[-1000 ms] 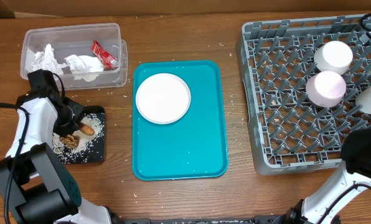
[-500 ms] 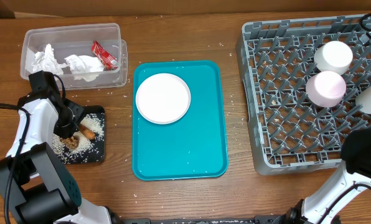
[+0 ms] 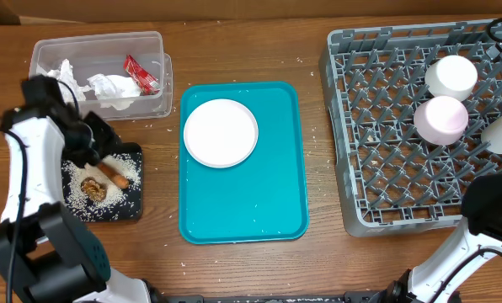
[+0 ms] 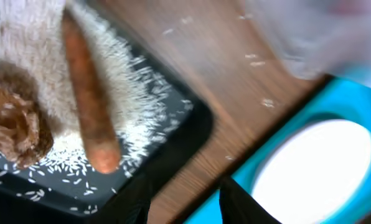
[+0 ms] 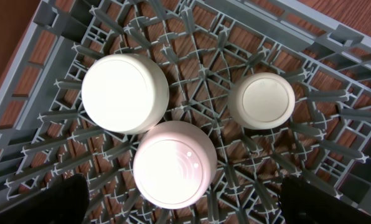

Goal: Sort waste into correct bins and load items into the dishwasher

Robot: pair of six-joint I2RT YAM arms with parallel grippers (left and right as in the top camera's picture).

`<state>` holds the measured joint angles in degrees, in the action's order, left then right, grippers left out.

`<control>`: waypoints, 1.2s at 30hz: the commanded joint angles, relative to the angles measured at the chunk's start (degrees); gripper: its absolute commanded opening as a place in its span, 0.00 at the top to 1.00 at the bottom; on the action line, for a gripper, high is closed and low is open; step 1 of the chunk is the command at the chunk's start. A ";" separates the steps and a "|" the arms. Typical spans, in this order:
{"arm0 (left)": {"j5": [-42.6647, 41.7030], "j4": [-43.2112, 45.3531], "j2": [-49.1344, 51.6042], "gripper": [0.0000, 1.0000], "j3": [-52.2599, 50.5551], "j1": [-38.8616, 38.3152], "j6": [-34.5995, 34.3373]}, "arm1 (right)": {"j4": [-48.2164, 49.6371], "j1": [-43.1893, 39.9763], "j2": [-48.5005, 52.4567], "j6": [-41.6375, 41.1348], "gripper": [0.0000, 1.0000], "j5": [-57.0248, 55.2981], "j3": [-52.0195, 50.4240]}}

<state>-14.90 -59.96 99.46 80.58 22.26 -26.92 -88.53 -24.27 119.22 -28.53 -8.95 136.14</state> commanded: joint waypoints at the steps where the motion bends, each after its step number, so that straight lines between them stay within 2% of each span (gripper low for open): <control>1: -2.51 -2.14 -5.29 0.67 5.35 0.28 6.71 | 0.17 0.09 -0.37 -0.44 0.00 0.00 0.76; 6: -1.07 -1.95 -15.23 0.66 6.47 0.22 7.69 | 0.15 0.09 -0.37 -0.44 0.00 0.00 0.76; 10: 3.87 -3.06 -23.02 0.61 6.45 0.22 7.80 | 0.15 0.09 -0.37 -0.44 0.00 0.00 0.76; 13: 4.83 -4.17 -26.29 0.53 6.43 0.22 9.84 | 0.17 0.09 -0.37 -0.42 0.00 0.00 0.76; 14: 5.03 -4.81 -27.10 0.47 6.43 0.22 9.81 | 0.15 0.09 -0.37 -0.44 0.00 0.00 0.76; 16: 5.16 -5.09 -27.26 0.00 6.43 0.22 9.81 | 0.15 0.09 -0.37 -0.42 0.00 0.00 0.76; 22: 10.88 -3.63 -24.92 0.00 6.43 0.22 9.77 | 0.17 0.09 -0.37 -0.44 0.00 0.00 0.76; 36: 10.45 -2.84 -13.94 0.00 6.43 0.22 7.19 | 0.24 0.09 -0.37 -0.72 0.00 0.28 0.76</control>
<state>-5.28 -62.98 83.15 86.43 22.26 -18.90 -88.55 -24.27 119.22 -28.51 -8.95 136.14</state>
